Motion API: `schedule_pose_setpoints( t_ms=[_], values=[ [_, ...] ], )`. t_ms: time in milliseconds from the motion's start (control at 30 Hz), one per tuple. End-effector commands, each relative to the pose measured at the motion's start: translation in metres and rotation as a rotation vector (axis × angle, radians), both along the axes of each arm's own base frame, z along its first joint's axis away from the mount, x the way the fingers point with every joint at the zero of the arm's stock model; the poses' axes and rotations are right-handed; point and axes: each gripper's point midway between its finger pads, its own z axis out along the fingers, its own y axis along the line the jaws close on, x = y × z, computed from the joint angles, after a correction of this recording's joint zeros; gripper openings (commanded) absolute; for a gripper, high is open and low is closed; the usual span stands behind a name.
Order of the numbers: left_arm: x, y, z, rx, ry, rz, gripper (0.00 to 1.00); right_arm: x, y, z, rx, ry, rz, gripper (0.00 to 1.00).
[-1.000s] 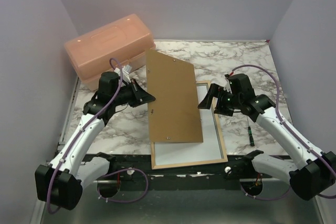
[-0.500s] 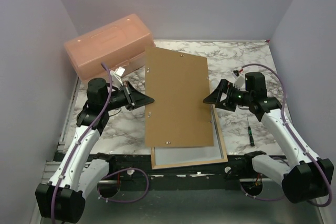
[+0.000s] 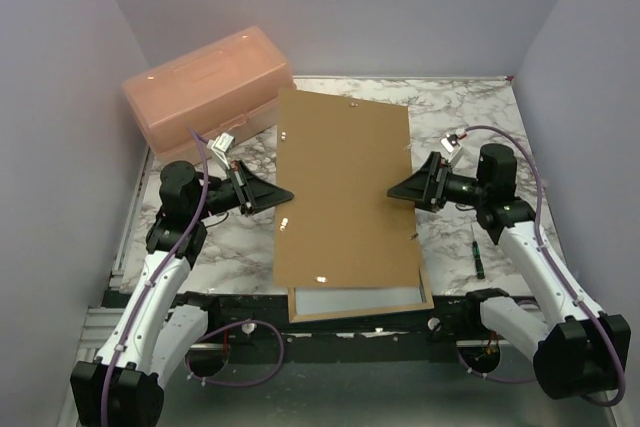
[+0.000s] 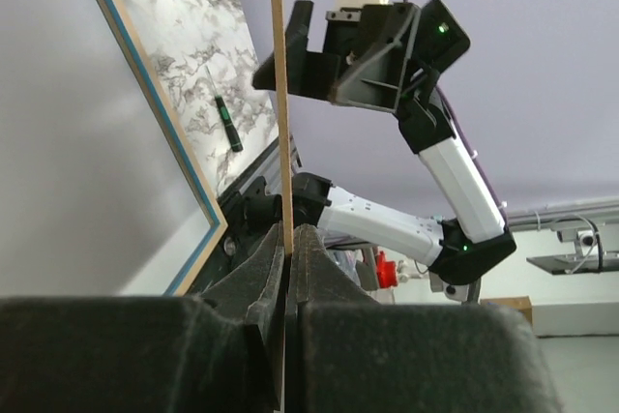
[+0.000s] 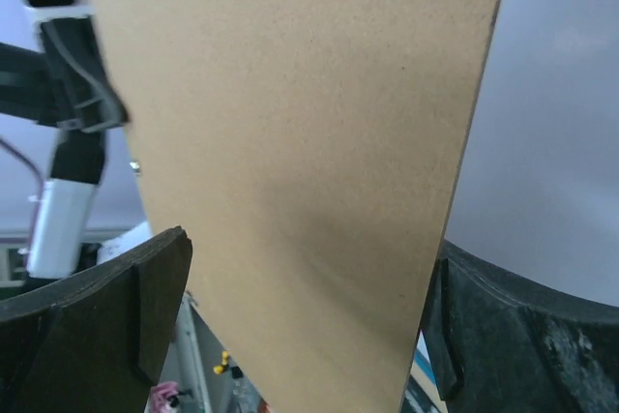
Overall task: Put the photo into the frame
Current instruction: Turn over the photo frame item on the photo frame.
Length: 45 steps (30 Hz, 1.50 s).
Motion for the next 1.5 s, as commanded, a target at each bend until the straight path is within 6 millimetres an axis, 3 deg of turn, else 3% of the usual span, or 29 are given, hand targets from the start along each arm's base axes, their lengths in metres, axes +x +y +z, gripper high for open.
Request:
schedule_pose_setpoints(
  t_ms=[0, 267, 433, 667, 767, 933, 1133, 1267, 1467],
  values=[
    [-0.004, 0.002, 0.019, -0.046, -0.079, -0.016, 0.00, -0.018, 0.009, 0.039, 0.141, -0.067, 0.101, 0.97],
    [0.001, 0.004, 0.007, -0.046, -0.055, 0.003, 0.00, -0.030, 0.010, 0.072, 0.204, -0.125, 0.126, 0.84],
    [0.003, 0.003, -0.001, -0.042, -0.034, -0.007, 0.00, -0.029, 0.011, 0.076, 0.213, -0.115, 0.127, 0.59],
    [0.002, 0.003, -0.005, -0.038, -0.023, -0.006, 0.00, -0.027, 0.011, 0.071, 0.208, -0.113, 0.123, 0.12],
    [0.001, 0.004, -0.006, -0.032, -0.016, -0.002, 0.09, -0.027, 0.011, 0.070, 0.204, -0.121, 0.124, 0.01],
    [0.004, 0.007, -0.013, -0.005, 0.002, 0.022, 0.46, -0.026, 0.010, 0.072, 0.201, -0.137, 0.122, 0.01],
    [0.006, 0.013, -0.018, 0.039, 0.011, 0.045, 0.76, -0.025, 0.010, 0.071, 0.198, -0.139, 0.118, 0.01],
    [0.011, 0.027, -0.028, 0.176, 0.012, 0.135, 0.86, -0.022, 0.010, 0.070, 0.195, -0.134, 0.112, 0.00],
    [0.020, 0.070, -0.069, 0.495, 0.080, 0.341, 0.86, -0.018, 0.010, 0.071, 0.193, -0.138, 0.120, 0.00]
  ],
)
